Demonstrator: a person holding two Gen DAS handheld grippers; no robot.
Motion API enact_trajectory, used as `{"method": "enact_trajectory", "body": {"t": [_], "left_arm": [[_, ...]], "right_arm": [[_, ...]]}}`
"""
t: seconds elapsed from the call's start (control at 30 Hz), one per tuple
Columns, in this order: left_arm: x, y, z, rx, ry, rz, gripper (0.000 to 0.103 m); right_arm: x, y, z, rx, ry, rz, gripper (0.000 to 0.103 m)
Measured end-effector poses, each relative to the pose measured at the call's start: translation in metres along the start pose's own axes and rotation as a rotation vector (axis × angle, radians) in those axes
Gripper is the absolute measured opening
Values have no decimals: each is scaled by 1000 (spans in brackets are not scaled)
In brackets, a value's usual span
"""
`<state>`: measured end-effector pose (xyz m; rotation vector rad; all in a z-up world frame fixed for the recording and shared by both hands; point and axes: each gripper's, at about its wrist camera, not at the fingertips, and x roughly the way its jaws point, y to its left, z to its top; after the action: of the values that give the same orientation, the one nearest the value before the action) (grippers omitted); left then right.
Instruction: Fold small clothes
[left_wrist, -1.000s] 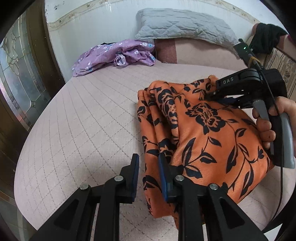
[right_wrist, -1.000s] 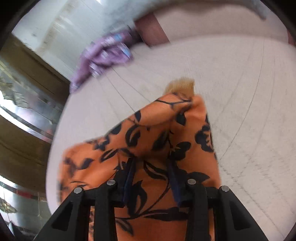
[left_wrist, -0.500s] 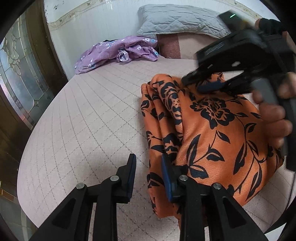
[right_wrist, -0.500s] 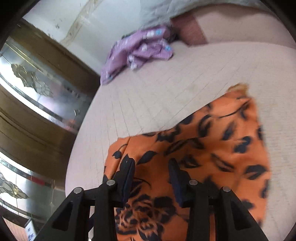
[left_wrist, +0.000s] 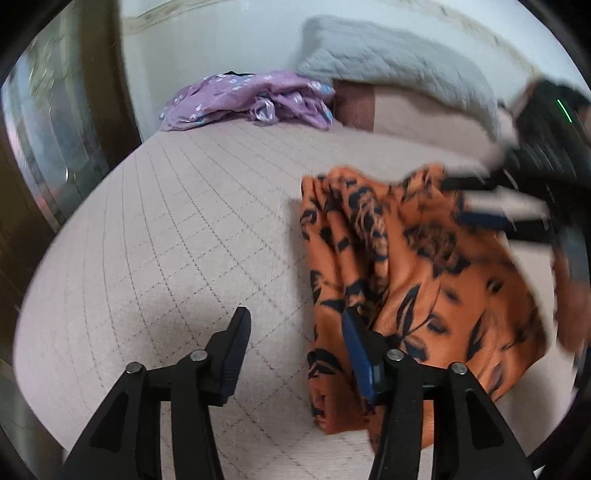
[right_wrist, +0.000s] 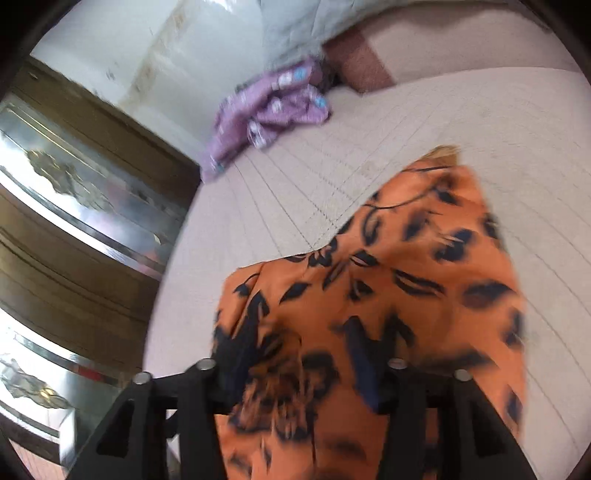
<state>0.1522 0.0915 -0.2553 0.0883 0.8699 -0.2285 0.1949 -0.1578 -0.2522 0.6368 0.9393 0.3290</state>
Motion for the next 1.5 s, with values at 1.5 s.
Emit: {"method": "enact_trajectory", "body": {"t": [1.5], "left_arm": [[29, -78, 25, 120, 19, 107, 83]], "right_arm": [[-58, -87, -33, 113, 57, 44, 71]]}}
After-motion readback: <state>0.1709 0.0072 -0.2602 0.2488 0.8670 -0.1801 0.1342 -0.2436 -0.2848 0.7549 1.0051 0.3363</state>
